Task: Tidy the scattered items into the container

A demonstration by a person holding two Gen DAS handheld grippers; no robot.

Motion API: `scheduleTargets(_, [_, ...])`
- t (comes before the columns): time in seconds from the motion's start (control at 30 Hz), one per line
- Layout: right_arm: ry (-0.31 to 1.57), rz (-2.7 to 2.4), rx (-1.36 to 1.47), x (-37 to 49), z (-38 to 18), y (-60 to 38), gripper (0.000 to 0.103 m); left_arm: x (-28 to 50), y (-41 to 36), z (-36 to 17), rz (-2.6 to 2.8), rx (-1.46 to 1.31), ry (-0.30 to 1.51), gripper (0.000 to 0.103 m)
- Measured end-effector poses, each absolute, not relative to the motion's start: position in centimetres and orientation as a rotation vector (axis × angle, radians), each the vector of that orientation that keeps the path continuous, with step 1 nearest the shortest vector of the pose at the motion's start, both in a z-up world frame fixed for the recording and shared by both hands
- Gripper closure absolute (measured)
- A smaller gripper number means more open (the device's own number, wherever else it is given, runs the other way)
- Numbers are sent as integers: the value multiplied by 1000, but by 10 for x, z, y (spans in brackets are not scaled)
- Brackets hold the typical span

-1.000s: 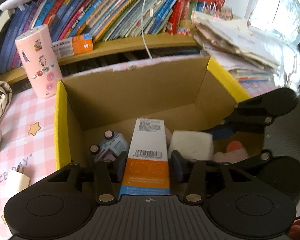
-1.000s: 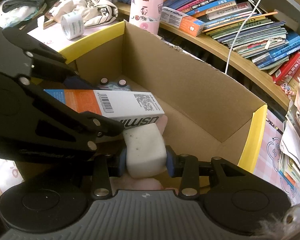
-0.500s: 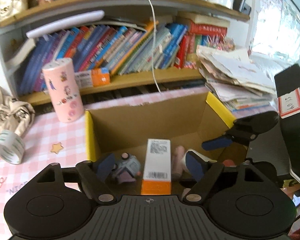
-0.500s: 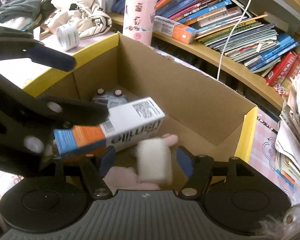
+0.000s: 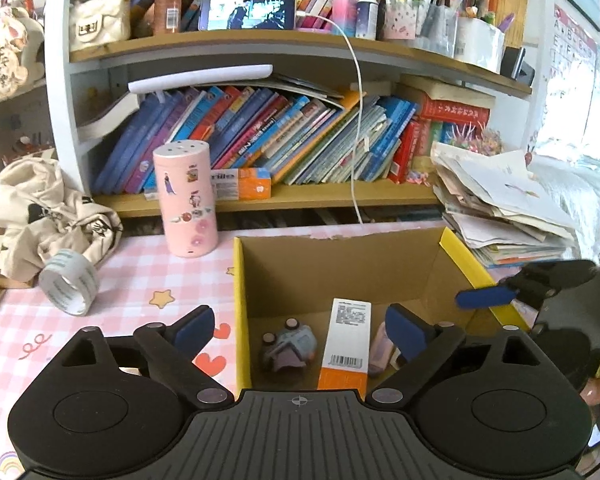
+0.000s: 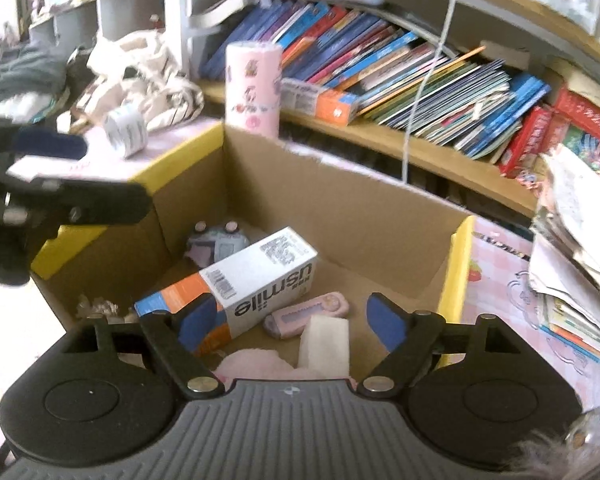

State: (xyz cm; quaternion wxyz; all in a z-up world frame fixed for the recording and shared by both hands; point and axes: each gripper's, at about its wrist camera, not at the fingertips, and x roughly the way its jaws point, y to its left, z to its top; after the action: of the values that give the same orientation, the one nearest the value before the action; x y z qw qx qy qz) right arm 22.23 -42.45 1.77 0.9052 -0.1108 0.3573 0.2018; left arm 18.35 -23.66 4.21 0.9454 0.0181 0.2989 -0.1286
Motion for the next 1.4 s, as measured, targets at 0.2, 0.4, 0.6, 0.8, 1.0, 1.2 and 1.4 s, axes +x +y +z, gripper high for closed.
scheduleTargets(0.2, [655,343,-170,205,33,-433,14,170,-230,48,-261,41,578,6])
scheduleTargets(0.4, [606,272,-145,183,42,-434,11,158,-220,49,-280,42,554,4])
scheduleTargets(0.6, [590,204,-138,163,45,-431,10,148,-205,48,-289,18,544,4])
scheduleTargets(0.8, [556,138,-118,140,47,-421,7,138,-185,49,-281,-1,509,4])
scheduleTargets(1.0, [521,41,-94,117,45,-406,3,132,-164,47,-295,-24,505,4])
scheduleTargets(1.2, [512,-38,-80,97,41,-384,0,121,-140,43,-321,-39,524,4])
scheduleTargets(1.4, [544,-58,-99,77,35,-354,0,107,-113,37,-322,-57,561,3])
